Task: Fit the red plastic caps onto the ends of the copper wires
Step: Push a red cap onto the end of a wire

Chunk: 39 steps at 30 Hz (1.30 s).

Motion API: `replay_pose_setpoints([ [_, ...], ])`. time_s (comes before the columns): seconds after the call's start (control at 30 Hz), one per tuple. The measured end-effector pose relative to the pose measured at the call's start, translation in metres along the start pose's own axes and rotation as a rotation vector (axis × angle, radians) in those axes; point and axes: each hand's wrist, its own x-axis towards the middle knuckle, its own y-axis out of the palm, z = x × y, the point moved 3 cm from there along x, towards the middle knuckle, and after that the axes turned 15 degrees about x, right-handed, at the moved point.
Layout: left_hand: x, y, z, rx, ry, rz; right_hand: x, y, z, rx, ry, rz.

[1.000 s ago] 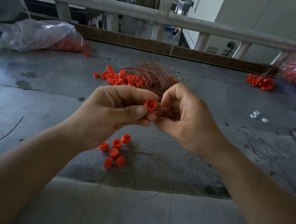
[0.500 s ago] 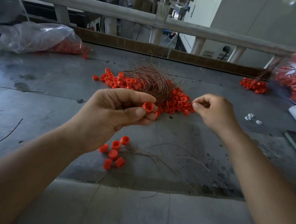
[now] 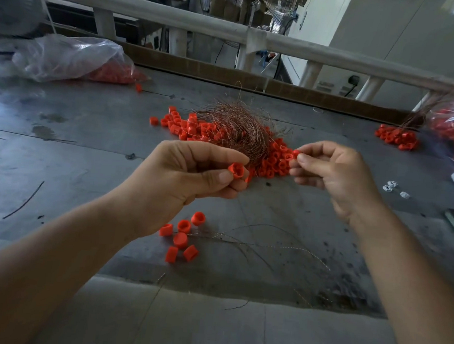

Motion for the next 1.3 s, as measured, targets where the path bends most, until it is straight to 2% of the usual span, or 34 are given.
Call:
replay_pose_setpoints([
  [0.07, 0.000, 0.001, 0.001, 0.035, -0.002, 0.003, -0.010, 0.013, 0.007, 0.125, 0.012, 0.090],
  [0.27, 0.001, 0.002, 0.002, 0.090, -0.009, -0.019, -0.030, 0.038, 0.017, 0.211, -0.010, 0.241],
  [0.47, 0.003, 0.001, 0.004, 0.080, -0.028, -0.045, -0.043, 0.053, 0.022, 0.196, -0.098, 0.374],
  [0.67, 0.003, 0.001, 0.003, 0.113, -0.018, -0.058, -0.044, 0.055, 0.021, 0.184, -0.109, 0.378],
  [0.93, 0.005, 0.002, 0.001, 0.092, -0.028, -0.123, -0.046, 0.063, 0.016, 0.006, -0.298, 0.381],
  [1.3, 0.003, 0.002, 0.000, 0.174, -0.042, -0.157, -0.049, 0.068, 0.013, -0.148, -0.433, 0.326],
])
